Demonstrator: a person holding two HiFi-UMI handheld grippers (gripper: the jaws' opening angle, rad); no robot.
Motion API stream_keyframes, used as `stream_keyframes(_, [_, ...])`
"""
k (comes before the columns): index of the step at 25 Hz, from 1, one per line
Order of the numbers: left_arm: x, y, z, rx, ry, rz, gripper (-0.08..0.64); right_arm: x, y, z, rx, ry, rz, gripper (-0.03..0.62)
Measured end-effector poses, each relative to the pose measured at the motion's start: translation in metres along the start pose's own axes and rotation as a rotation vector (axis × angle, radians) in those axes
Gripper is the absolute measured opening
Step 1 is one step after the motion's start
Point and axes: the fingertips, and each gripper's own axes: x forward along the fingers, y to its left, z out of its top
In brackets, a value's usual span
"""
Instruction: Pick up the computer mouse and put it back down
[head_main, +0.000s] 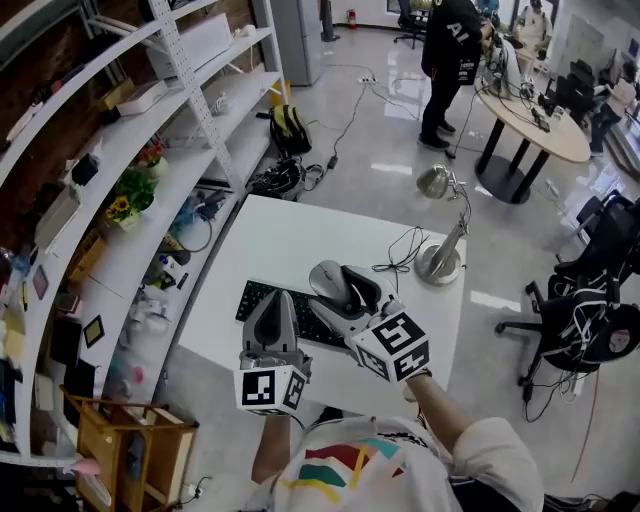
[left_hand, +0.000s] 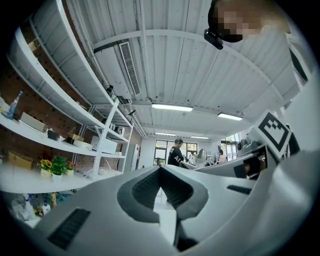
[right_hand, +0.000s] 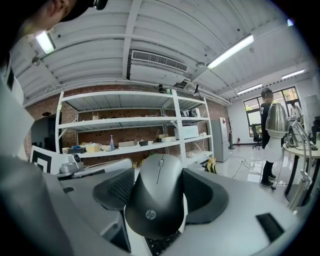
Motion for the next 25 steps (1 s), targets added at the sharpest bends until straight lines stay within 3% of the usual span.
stream_keyframes(7, [0.002,0.012,0.001,0.0,0.006,0.0,0.044,0.008,0.002,-0.002,-0.001,0.002,-0.003,0.311])
stream_keyframes(13, [0.009,0.015,-0.005,-0.015,0.021,-0.033,0.044,0.011,-0.009,-0.011,-0.016,0.026,-0.053,0.311])
stream_keyframes(19, [0.022,0.001,-0.027,-0.024,0.056,-0.081,0.044,-0.011,-0.045,-0.038,0.009,0.071,-0.154,0.311])
stream_keyframes(25, [0.038,-0.03,-0.053,-0.053,0.108,-0.176,0.044,-0.047,-0.091,-0.079,0.077,0.127,-0.299,0.311])
